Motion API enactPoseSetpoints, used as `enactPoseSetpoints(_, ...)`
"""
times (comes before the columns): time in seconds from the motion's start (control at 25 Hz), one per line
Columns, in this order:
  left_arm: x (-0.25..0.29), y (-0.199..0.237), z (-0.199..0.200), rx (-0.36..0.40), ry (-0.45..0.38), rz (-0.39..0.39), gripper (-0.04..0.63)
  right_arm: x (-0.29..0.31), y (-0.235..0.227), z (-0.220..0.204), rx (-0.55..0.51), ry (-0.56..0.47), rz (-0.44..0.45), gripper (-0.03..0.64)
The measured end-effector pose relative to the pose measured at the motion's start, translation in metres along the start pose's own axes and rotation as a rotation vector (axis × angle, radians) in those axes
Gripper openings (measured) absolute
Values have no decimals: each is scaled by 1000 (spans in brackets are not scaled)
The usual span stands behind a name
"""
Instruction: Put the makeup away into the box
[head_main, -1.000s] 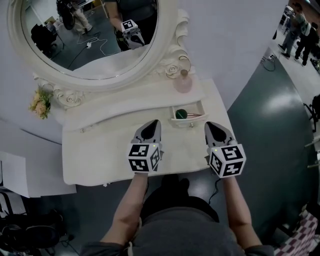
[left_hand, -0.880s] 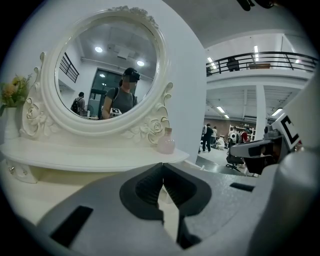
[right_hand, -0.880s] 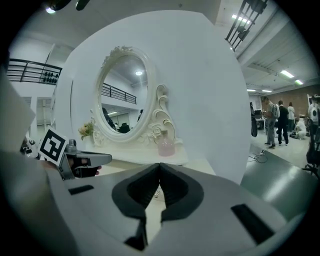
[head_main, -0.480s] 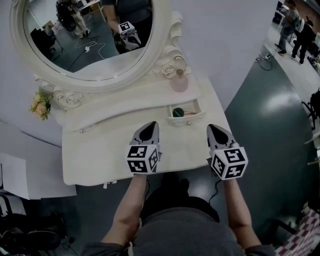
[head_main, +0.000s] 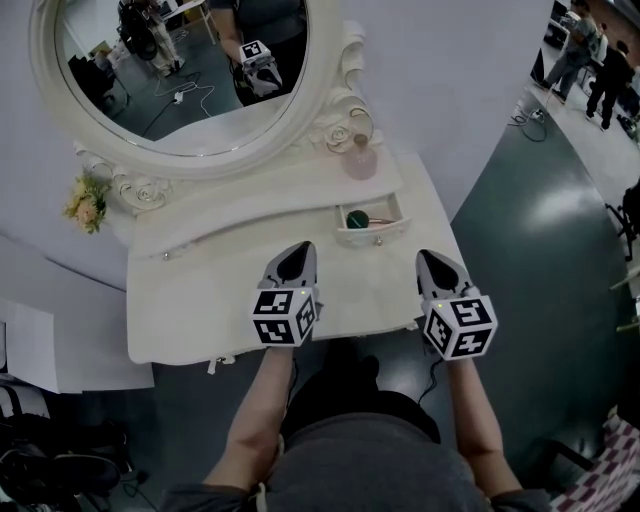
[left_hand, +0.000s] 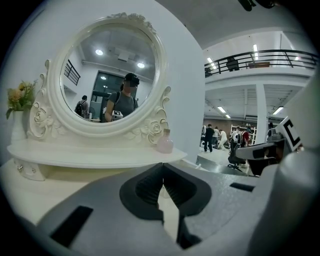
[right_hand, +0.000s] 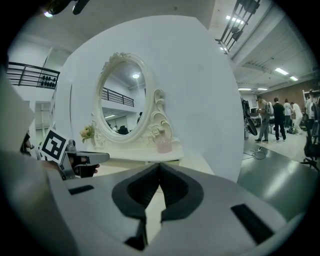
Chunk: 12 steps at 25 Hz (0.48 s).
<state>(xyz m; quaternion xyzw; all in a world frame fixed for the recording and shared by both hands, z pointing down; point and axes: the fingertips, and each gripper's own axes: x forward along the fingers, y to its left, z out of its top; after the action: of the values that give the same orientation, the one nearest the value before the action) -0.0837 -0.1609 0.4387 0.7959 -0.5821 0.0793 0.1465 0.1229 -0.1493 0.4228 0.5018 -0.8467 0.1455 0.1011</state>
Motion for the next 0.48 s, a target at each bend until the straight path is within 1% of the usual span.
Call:
enactPoseSetpoints(0.16,-4,-1,0,1,-3,5,6,-4,-1,-2,12,-3,4,4)
enactPoseSetpoints(0.48,-6,-5,-1,-2,-4,10,6,-9,-5,-1,-4,-11,2,3)
